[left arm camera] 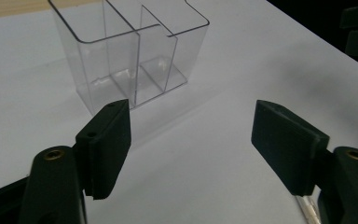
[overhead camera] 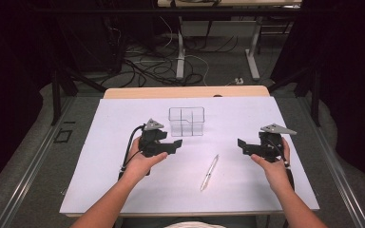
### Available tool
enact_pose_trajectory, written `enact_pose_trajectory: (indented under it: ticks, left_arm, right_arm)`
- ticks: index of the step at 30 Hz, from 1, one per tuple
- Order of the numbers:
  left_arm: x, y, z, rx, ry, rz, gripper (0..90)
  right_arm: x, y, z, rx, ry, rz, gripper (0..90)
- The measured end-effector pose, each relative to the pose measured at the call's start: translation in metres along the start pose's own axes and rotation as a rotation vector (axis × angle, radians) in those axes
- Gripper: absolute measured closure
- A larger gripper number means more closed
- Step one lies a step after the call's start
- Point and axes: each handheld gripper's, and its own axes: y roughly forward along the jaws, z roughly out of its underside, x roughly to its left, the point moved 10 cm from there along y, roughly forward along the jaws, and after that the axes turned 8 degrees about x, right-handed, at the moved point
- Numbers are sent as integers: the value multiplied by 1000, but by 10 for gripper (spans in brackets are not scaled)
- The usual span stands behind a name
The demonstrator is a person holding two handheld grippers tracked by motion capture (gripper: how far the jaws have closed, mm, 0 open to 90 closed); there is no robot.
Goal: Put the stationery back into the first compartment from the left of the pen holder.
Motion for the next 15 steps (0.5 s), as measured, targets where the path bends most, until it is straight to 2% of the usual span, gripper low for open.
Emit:
enact_pose_trajectory:
  ticks: [4, 5, 7, 11, 12, 13, 15]
  left_arm:
    - [-5, 6, -2, 26, 4, 17, 329]
    - [-6, 8, -3, 27, -8, 22, 330]
    - [-7, 11, -4, 49, 0, 32, 333]
    - [-9, 18, -6, 61, -37, 59, 347]
    - [-8, 19, -6, 73, -31, 55, 352]
    - [-10, 21, -7, 72, -50, 61, 353]
    - [-12, 25, -8, 80, -60, 67, 355]
  right_arm:
    - [0, -1, -1, -2, -9, -1, 71]
    - [0, 0, 0, 0, -8, -1, 71]
    - [0, 0, 0, 6, -5, -5, 67]
    - [-1, 2, 2, 9, -2, -4, 34]
    - [-2, 2, 2, 11, 0, -4, 17]
    - [-3, 3, 2, 12, 4, -1, 4]
    - [-6, 3, 3, 14, 2, 9, 2]
